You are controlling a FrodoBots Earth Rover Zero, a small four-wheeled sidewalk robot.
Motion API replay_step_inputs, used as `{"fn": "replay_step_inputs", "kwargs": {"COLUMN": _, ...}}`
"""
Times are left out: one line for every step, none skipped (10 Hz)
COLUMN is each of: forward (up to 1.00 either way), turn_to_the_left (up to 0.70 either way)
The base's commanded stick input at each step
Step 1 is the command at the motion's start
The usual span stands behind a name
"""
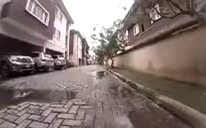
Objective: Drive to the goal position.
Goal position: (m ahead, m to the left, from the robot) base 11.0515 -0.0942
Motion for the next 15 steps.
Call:
{"fn": "replay_step_inputs", "kwargs": {"forward": 0.5, "turn_to_the_left": 0.0}}
{"fn": "replay_step_inputs", "kwargs": {"forward": 0.5, "turn_to_the_left": 0.0}}
{"fn": "replay_step_inputs", "kwargs": {"forward": 0.5, "turn_to_the_left": 0.0}}
{"fn": "replay_step_inputs", "kwargs": {"forward": 0.5, "turn_to_the_left": 0.0}}
{"fn": "replay_step_inputs", "kwargs": {"forward": 0.5, "turn_to_the_left": 0.0}}
{"fn": "replay_step_inputs", "kwargs": {"forward": 0.5, "turn_to_the_left": 0.0}}
{"fn": "replay_step_inputs", "kwargs": {"forward": 0.5, "turn_to_the_left": 0.0}}
{"fn": "replay_step_inputs", "kwargs": {"forward": 0.5, "turn_to_the_left": 0.0}}
{"fn": "replay_step_inputs", "kwargs": {"forward": 0.5, "turn_to_the_left": 0.0}}
{"fn": "replay_step_inputs", "kwargs": {"forward": 0.5, "turn_to_the_left": 0.0}}
{"fn": "replay_step_inputs", "kwargs": {"forward": 0.5, "turn_to_the_left": 0.0}}
{"fn": "replay_step_inputs", "kwargs": {"forward": 0.5, "turn_to_the_left": 0.0}}
{"fn": "replay_step_inputs", "kwargs": {"forward": 0.5, "turn_to_the_left": 0.0}}
{"fn": "replay_step_inputs", "kwargs": {"forward": 0.5, "turn_to_the_left": 0.0}}
{"fn": "replay_step_inputs", "kwargs": {"forward": 0.5, "turn_to_the_left": 0.0}}
